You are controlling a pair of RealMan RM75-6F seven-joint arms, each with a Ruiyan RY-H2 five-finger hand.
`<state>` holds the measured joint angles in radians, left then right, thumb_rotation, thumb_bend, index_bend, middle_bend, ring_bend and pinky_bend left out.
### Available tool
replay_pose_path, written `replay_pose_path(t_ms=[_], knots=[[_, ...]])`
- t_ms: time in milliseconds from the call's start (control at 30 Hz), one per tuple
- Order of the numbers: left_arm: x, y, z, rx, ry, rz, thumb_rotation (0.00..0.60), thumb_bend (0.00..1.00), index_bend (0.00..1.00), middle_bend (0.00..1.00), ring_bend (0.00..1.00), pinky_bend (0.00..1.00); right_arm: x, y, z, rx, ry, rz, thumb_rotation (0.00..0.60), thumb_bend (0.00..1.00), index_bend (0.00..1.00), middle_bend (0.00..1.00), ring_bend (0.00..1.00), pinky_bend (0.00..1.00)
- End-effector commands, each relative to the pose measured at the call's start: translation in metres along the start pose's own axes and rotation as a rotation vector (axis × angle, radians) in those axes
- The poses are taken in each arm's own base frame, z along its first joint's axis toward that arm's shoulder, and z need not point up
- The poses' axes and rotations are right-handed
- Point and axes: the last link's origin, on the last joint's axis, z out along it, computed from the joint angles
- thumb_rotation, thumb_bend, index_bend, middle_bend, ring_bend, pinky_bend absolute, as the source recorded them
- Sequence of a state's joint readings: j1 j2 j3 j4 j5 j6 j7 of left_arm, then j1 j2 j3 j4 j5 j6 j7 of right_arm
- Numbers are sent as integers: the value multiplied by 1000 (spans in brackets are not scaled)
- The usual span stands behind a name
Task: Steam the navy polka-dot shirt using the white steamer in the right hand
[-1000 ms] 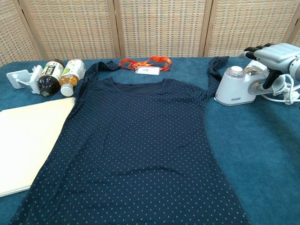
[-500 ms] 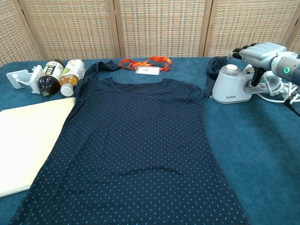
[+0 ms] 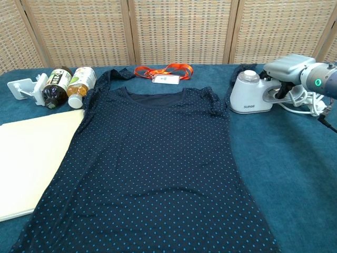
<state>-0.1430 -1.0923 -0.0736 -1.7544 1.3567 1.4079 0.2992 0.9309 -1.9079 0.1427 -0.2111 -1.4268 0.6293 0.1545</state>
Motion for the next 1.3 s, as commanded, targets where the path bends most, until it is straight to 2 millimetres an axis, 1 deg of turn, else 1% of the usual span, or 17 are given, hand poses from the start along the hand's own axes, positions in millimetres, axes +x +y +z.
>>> replay_pose_path(t_ms=[33, 67, 100, 167, 200, 267, 367, 467, 667, 800, 867, 967, 1067, 1200, 1267, 1300], knots=[[0, 1, 0, -2, -2, -1, 600, 0, 0, 0, 0, 0, -2, 5, -2, -3, -9, 5, 600, 946, 600, 541, 562, 504], [0, 2, 0, -4, -2, 0, 600, 0, 0, 0, 0, 0, -3, 7, -3, -2, -9, 11, 600, 967, 634, 552, 570, 565], [-1, 2, 0, -5, -2, 1, 600, 0, 0, 0, 0, 0, -3, 8, -4, 2, -7, 18, 600, 979, 654, 558, 576, 605], [-1, 2, 0, -6, -3, 0, 600, 0, 0, 0, 0, 0, -3, 10, -6, 10, 3, 40, 600, 998, 689, 565, 588, 719], [-1, 2, 0, -6, -2, 0, 600, 0, 0, 0, 0, 0, -2, 11, -6, 12, 6, 49, 600, 1000, 693, 565, 591, 756], [-1, 3, 0, -6, -3, -2, 600, 0, 0, 0, 0, 0, 2, 17, -7, 18, 24, 62, 600, 1000, 689, 565, 605, 863], [-1, 3, -1, -10, -3, -4, 600, 0, 0, 0, 0, 0, 11, 28, -8, 15, 66, 64, 600, 1000, 704, 561, 625, 959], [0, 3, -2, -16, -4, -8, 600, 0, 0, 0, 0, 0, 21, 43, -11, 10, 106, 58, 600, 1000, 737, 553, 639, 994], [0, 5, -3, -33, -13, -16, 600, 0, 0, 0, 0, 0, 47, 80, -24, 3, 222, 38, 600, 1000, 756, 585, 663, 1000], [1, 6, -5, -46, -13, -23, 600, 0, 0, 0, 0, 0, 63, 95, -35, 22, 302, 57, 600, 1000, 755, 598, 668, 1000], [1, 6, -6, -49, -14, -24, 600, 0, 0, 0, 0, 0, 67, 97, -38, 33, 323, 69, 600, 1000, 755, 600, 670, 1000], [1, 7, -7, -60, -16, -28, 600, 0, 0, 0, 0, 0, 78, 93, -45, 88, 377, 86, 600, 1000, 757, 603, 676, 1000], [2, 7, -8, -68, -16, -33, 600, 0, 0, 0, 0, 0, 85, 80, -53, 176, 413, 85, 600, 1000, 761, 614, 691, 1000], [3, 6, -10, -74, -12, -41, 600, 0, 0, 0, 0, 0, 89, 43, -67, 316, 418, 106, 600, 1000, 763, 623, 699, 1000], [4, 5, -11, -75, -10, -44, 600, 0, 0, 0, 0, 0, 88, 25, -73, 368, 406, 108, 600, 1000, 763, 624, 700, 1000], [4, 5, -11, -75, -10, -45, 600, 0, 0, 0, 0, 0, 87, 12, -77, 404, 399, 113, 600, 1000, 763, 624, 701, 1000]])
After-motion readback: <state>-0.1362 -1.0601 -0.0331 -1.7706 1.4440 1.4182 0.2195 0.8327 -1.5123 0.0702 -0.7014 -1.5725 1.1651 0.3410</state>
